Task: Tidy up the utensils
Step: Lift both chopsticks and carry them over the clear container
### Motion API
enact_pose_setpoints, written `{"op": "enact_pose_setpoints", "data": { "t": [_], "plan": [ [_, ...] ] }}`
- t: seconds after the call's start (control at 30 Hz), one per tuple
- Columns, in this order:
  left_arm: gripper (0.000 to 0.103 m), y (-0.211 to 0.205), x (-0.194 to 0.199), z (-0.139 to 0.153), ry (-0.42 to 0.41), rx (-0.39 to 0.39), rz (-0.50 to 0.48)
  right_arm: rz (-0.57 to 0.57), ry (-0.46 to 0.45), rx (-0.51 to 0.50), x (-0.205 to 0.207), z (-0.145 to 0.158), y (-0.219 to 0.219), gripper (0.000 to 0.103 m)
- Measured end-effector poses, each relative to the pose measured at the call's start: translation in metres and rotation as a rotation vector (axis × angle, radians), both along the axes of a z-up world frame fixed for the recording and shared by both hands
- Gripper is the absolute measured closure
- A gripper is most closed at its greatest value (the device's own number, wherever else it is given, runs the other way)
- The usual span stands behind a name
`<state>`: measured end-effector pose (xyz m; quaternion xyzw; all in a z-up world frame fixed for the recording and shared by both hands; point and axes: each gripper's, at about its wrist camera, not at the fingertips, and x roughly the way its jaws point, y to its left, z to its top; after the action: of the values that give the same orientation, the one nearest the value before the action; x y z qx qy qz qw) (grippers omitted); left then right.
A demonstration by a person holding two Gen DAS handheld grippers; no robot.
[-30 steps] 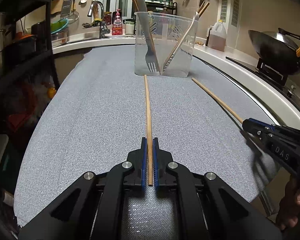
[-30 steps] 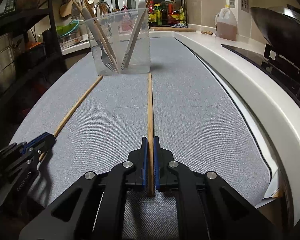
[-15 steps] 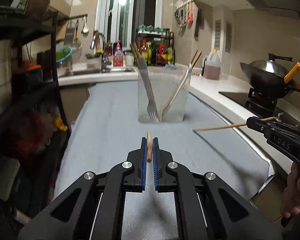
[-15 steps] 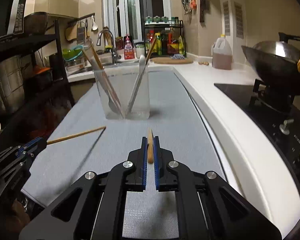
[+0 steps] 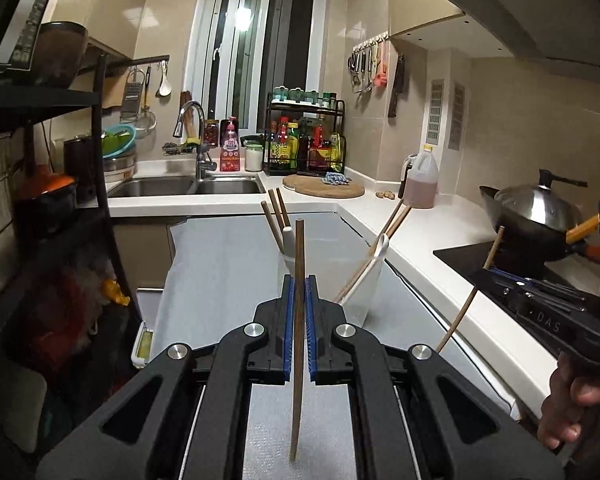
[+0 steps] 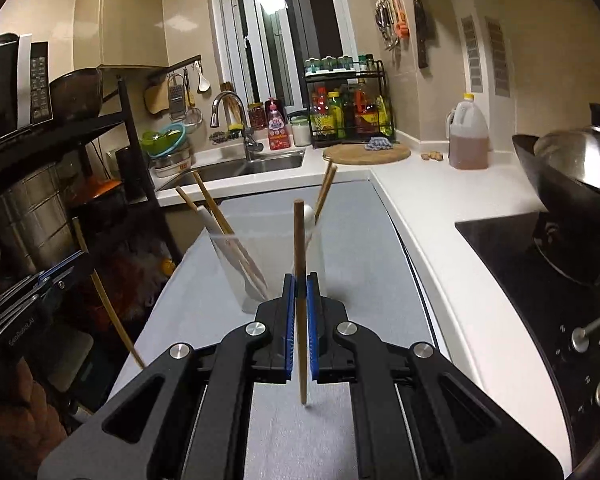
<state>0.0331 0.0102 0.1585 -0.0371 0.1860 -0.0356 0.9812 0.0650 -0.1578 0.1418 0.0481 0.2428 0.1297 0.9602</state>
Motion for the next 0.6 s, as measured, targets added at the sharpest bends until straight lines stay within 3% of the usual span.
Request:
{"op": "enact_pose_setpoints", "data": {
  "t": [0.27, 0.6],
  "plan": [
    [0.097, 0.011, 0.035, 0.032, 0.054, -0.052, -0.014, 0.033, -0.066, -0.015, 0.027, 0.041, 0.011, 0.097],
    [0.098, -0.003, 0.085, 0.099, -0.019, -0.044, -0.065, 0.068, -0.194, 0.015, 0.074, 0.108, 0.021, 0.097]
  ]
}}
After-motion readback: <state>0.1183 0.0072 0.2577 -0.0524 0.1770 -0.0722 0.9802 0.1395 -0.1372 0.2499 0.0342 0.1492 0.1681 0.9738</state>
